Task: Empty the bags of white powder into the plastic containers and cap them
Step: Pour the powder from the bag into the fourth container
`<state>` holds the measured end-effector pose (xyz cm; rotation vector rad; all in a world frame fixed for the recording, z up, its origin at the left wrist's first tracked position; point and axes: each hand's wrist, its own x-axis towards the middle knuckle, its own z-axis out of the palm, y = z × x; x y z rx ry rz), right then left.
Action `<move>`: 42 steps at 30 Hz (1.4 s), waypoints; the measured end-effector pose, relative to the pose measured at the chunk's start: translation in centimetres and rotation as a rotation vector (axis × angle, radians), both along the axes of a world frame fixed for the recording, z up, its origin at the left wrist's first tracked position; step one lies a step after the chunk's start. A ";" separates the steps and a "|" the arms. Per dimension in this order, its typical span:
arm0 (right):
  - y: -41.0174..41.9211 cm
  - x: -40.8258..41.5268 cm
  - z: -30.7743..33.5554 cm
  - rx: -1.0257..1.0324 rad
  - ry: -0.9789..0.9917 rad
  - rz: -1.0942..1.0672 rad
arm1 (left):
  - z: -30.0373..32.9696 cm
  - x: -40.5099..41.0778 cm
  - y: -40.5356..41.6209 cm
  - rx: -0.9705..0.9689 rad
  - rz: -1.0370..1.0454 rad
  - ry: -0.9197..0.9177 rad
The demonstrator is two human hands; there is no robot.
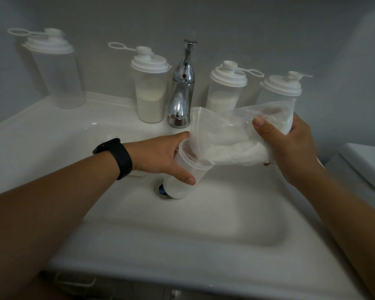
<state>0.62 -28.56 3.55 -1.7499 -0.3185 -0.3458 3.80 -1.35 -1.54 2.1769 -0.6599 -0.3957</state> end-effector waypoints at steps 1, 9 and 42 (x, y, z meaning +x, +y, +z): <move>0.0 0.0 0.0 0.004 0.002 0.002 | 0.0 0.0 0.0 0.001 0.000 -0.001; 0.0 0.0 0.0 -0.005 0.005 0.011 | 0.2 -0.1 0.0 0.006 -0.002 -0.004; 0.1 -0.3 0.3 -0.026 -0.012 0.029 | 0.3 -0.2 -0.1 -0.004 -0.011 -0.008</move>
